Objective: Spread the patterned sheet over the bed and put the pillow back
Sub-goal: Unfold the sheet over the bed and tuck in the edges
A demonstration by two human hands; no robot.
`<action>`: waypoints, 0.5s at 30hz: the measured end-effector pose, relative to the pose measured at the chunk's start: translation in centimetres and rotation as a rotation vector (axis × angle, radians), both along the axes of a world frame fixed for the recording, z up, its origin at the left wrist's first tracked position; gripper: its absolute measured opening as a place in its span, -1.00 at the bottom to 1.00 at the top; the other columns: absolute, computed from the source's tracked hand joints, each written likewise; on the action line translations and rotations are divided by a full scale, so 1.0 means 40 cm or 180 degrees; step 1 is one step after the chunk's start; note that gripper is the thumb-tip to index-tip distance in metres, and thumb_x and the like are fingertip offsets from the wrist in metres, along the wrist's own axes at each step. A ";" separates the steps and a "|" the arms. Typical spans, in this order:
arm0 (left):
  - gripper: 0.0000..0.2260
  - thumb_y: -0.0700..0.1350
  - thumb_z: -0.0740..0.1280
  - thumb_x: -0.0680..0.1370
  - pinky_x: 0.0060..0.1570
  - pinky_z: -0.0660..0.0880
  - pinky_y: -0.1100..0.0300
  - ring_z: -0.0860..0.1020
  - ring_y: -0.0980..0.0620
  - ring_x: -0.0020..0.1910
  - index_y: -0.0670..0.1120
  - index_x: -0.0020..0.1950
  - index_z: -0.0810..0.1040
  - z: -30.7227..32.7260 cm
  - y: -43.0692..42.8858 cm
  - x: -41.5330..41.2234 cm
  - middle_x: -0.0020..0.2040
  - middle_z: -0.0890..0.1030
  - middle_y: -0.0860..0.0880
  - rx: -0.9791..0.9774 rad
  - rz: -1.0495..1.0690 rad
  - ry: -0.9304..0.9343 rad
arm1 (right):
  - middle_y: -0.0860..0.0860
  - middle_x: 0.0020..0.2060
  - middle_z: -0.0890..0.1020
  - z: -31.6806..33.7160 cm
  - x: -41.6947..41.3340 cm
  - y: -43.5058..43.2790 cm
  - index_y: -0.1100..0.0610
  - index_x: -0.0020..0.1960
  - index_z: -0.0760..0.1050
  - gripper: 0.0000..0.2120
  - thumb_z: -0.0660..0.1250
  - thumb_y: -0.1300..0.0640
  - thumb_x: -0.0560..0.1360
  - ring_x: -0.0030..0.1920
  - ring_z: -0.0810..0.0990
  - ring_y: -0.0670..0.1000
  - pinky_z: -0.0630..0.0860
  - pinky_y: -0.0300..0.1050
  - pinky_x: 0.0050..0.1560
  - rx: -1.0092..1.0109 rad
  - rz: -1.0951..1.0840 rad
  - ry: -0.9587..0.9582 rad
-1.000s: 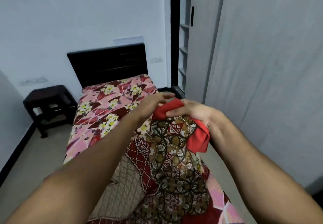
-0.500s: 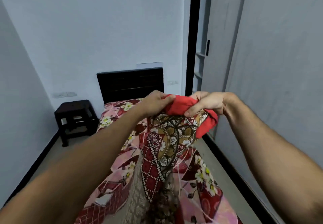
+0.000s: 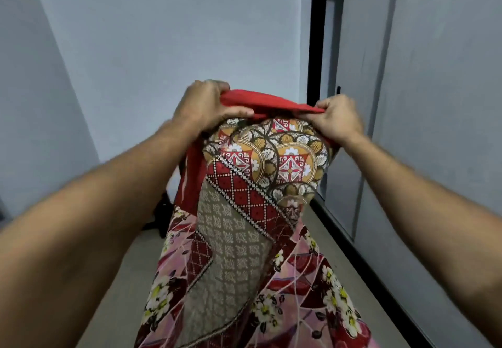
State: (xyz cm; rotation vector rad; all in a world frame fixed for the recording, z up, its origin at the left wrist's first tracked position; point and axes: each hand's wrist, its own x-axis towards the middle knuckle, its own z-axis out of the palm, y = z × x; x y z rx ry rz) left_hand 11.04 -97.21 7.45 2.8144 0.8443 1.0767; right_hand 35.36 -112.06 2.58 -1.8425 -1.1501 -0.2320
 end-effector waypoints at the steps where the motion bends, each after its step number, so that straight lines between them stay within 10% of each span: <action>1: -0.49 0.38 0.46 0.28 -0.15 0.57 0.12 0.59 0.05 -0.26 -0.02 -0.06 0.65 0.027 0.007 -0.021 -0.26 0.63 0.02 0.0045 0.0215 0.0516 | -0.01 -0.36 0.71 0.027 0.006 -0.016 0.08 -0.18 0.70 -0.60 0.54 -0.26 0.32 -0.36 0.66 0.01 0.60 -0.10 -0.28 -0.0575 0.0309 0.0010; 4: -0.55 0.35 0.42 0.42 -0.13 0.58 0.05 0.61 -0.09 -0.21 -0.04 -0.09 0.68 0.046 0.030 -0.053 -0.26 0.65 -0.06 0.0289 0.0688 0.1190 | 0.05 -0.29 0.73 0.043 0.030 -0.026 0.13 -0.12 0.71 -0.66 0.57 -0.15 0.36 -0.18 0.73 0.18 0.66 0.10 -0.06 -0.0909 0.0438 0.0158; 8: -0.63 0.32 0.43 0.44 -0.20 0.52 0.10 0.57 -0.06 -0.26 0.01 -0.13 0.66 -0.001 0.050 -0.039 -0.30 0.63 0.00 0.0203 0.0618 0.0000 | -0.06 -0.27 0.68 0.041 0.012 0.007 0.03 0.00 0.71 -0.87 0.42 0.09 0.49 -0.13 0.69 0.09 0.64 -0.02 -0.03 0.0525 -0.0386 -0.0042; 12: -0.63 0.28 0.46 0.43 -0.14 0.49 0.14 0.61 -0.09 -0.13 -0.01 -0.05 0.64 -0.072 0.057 -0.054 -0.13 0.68 -0.06 -0.0236 0.0983 0.1070 | -0.03 -0.18 0.71 0.026 -0.026 0.008 -0.07 -0.01 0.70 -0.86 0.40 0.06 0.47 -0.06 0.68 0.09 0.64 0.04 0.08 -0.0266 -0.0498 -0.0103; 15: -0.70 0.25 0.44 0.46 -0.14 0.47 0.12 0.58 -0.10 -0.11 0.04 -0.03 0.63 -0.109 0.038 -0.043 -0.15 0.65 -0.03 -0.0089 0.1029 0.0202 | 0.01 -0.14 0.73 0.002 -0.044 0.005 -0.11 0.04 0.69 -0.76 0.32 0.04 0.44 -0.05 0.68 0.14 0.65 0.08 0.10 0.0231 -0.0717 0.0091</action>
